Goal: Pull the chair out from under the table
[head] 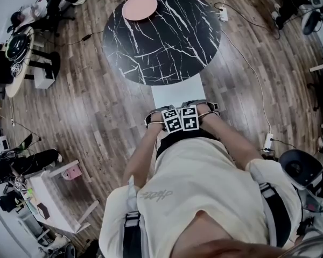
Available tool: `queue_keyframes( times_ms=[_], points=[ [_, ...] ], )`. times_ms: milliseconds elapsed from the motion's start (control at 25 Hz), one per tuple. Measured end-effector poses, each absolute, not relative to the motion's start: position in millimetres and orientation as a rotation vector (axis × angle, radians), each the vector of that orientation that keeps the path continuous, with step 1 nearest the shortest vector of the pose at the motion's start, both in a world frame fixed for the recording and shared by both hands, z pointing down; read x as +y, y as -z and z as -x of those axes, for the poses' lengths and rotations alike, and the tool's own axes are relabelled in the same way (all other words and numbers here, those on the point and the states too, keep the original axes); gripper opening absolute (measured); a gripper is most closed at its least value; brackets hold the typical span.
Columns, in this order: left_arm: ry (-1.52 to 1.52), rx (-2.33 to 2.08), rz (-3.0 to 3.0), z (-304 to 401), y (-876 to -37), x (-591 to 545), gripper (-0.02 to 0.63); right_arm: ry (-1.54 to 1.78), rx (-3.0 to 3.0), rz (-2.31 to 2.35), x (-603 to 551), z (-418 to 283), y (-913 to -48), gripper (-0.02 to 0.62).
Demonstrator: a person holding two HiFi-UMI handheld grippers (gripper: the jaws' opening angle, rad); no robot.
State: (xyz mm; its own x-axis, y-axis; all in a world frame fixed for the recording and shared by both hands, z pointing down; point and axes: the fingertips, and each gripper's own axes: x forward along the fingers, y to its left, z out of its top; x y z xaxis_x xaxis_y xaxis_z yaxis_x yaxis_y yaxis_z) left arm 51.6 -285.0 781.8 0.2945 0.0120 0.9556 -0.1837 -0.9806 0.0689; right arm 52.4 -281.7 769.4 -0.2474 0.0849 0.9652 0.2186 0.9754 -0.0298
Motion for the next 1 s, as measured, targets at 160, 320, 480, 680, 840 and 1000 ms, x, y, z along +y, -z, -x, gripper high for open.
queue_keyframes(
  times_ms=[160,320,480,680,840,1000],
  points=[
    [-1.758,-0.17,-2.372,-54.6,-781.8,-274.6,0.091,0.132,-1.817,0.242,-271.3,-56.9,-769.9,0.086],
    [-1.753,-0.177,-2.364,-58.2,-782.0,-265.4,0.091,0.137,-1.82,0.248,-262.8,-60.1,-769.9,0.086],
    [-1.748,-0.177,-2.344,-57.8,-781.5,-251.6,0.091,0.142,-1.823,0.267,-248.8,-59.8,-769.0,0.086],
    [-1.74,-0.173,-2.354,-62.2,-783.8,-241.2,0.091,0.142,-1.812,0.276,-238.0,-63.7,-771.7,0.089],
    [-1.753,-0.165,-2.354,-57.5,-786.0,-226.9,0.091,0.134,-1.827,0.245,-224.0,-59.3,-773.6,0.086],
    [-1.752,-0.149,-2.362,-62.1,-784.3,-214.0,0.091,0.111,-1.819,0.244,-211.3,-64.9,-773.5,0.087]
  ],
)
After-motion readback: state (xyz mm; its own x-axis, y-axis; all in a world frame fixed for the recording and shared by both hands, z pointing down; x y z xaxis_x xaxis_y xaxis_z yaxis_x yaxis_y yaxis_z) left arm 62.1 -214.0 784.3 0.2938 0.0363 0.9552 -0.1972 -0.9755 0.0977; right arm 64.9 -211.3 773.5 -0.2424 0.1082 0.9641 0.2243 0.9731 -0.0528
